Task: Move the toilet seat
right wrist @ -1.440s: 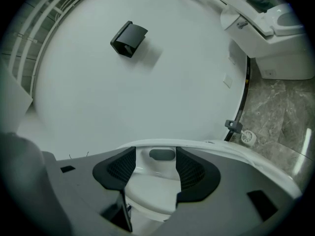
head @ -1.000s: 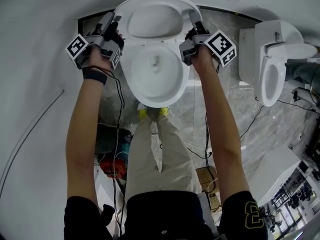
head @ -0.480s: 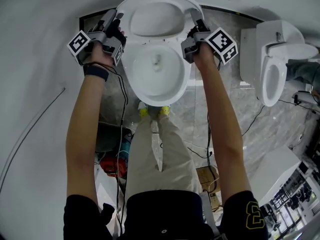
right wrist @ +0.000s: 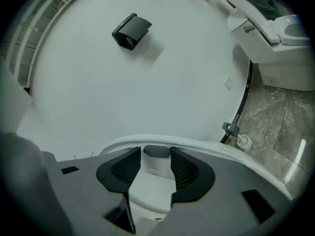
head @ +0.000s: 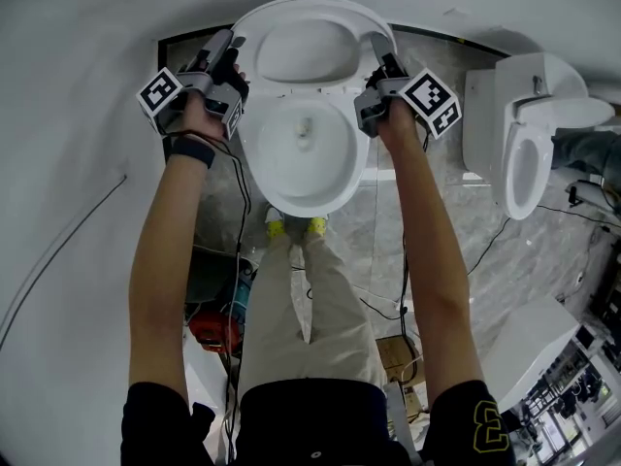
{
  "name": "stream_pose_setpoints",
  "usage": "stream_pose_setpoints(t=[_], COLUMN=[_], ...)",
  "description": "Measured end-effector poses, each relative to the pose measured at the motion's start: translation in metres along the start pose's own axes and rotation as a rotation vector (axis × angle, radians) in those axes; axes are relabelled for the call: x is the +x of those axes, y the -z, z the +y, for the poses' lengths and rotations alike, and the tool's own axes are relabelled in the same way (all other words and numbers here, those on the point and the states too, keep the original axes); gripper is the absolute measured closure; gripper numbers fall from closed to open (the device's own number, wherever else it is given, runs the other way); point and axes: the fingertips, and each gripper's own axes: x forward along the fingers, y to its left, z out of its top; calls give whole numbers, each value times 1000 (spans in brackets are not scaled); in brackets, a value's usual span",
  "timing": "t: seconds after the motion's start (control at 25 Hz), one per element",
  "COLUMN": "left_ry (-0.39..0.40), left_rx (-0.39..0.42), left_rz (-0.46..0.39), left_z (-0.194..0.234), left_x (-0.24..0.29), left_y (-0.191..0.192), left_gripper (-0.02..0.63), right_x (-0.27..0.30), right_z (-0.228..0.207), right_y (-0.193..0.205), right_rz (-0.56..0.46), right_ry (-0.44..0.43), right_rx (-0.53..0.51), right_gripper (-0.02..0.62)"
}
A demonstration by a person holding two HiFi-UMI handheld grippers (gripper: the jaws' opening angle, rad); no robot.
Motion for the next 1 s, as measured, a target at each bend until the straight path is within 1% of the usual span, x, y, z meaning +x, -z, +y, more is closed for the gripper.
stream_pose_setpoints(t=[0.08, 0.16, 0.24, 0.4, 0.76, 0.8, 0.84, 0.88, 0.92, 0.96, 1.0], left_ry=[-2, -21, -27, -14, -3, -2, -3, -7, -16, -28, -35], left_rx=[11, 41, 62, 68, 104, 106, 111, 120, 135, 152, 163], left_rz=[0, -2, -3, 1, 0, 2, 4, 7, 10, 13, 15], left_z=[-1, 5, 8, 0, 4, 3, 2, 0, -2, -1, 0], left_x=[-2, -3, -5, -9, -20, -20, -20, -20, -21, -22, -22], left_y=[0, -4, -2, 6, 7, 8, 10, 11, 13, 13, 13], left_gripper=[348, 353, 356, 367, 408, 413, 423, 447, 508, 531, 531], right_x=[1, -1, -7, -15, -23, -24, -24, -25, -25, -26, -26], right_z=[2, 1, -2, -3, -1, -1, 0, 0, 1, 3, 5], right_y=[1, 0, -2, -1, 2, 1, 0, -1, -1, -1, 0], right_rz=[7, 19, 19, 17, 26, 24, 19, 14, 10, 9, 11], right_ry=[-6, -10, -8, -10, -11, -13, -15, -18, -23, -29, -33], right_rx=[-9, -29, -46, -52, -68, -69, -69, -68, -69, -72, -77], right_gripper=[400, 402, 417, 414, 417, 425, 426, 425, 423, 425, 425])
